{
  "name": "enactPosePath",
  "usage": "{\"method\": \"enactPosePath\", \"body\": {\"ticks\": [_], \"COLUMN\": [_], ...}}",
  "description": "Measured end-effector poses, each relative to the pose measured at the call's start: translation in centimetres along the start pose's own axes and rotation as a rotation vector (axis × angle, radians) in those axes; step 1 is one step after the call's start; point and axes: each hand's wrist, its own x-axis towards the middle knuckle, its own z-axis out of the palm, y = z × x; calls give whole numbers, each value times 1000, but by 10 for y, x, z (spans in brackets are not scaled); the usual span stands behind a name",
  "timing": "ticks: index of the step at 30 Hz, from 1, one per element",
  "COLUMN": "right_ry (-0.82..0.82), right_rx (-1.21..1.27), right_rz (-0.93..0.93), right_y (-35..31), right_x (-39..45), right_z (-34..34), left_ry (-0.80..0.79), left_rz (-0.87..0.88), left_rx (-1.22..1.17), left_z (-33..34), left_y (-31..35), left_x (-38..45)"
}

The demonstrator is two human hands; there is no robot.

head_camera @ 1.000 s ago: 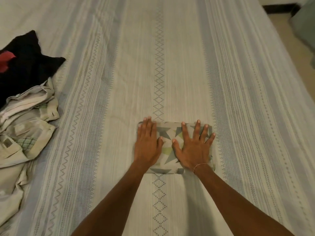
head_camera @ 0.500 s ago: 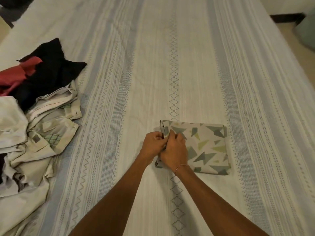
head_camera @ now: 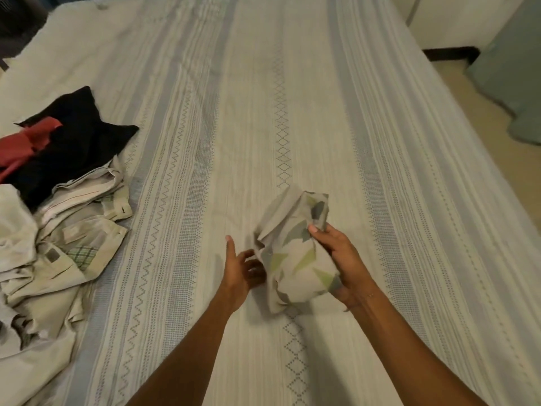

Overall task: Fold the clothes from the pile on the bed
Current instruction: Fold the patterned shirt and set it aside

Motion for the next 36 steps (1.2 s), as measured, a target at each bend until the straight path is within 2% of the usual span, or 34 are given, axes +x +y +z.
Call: {"method": "enactPosePath", "body": {"ticks": [3, 5, 7, 10, 13, 16, 19, 22, 26, 30, 33, 36], "right_ry": [18, 68, 165, 346, 494, 558, 618, 670, 707, 656, 547, 500], "right_rx": [30, -23, -163, -463, -679, -869, -1018, -1106, -1218, -1133, -1099, -1101], "right_rz": [5, 5, 37, 69, -5, -110, -114, -77, -6, 60, -47, -156], "right_y": [-6, -7, -5, 14, 38, 47, 49, 51, 54, 53, 57, 63], "right_x": [-16, -21, -18, -9, -4, 1, 11, 21, 28, 25, 14, 15], "right_z": [-36, -71, -107, -159, -181, -173, -166, -165, -168, -172, -188, -200], "left_ry": [-165, -180, -103, 98, 164, 210, 305, 446, 534, 553, 462, 513], "left_rz": [-22, -48, -46, 88, 191, 276, 436, 519, 534, 350, 296, 330], "left_rx": [-68, -31, 138, 498, 570, 685, 852, 955, 1072, 1004, 1005, 1033], "left_z": [0, 5, 9, 14, 19, 23, 24, 28, 35, 47, 47, 45], "left_y": [-2, -5, -11, -31, -50, -60, -62, -59, -56, -60, -74, -81], "left_x": [-7, -9, -8, 4, 9, 13, 22, 31, 36, 30, 25, 29]}}
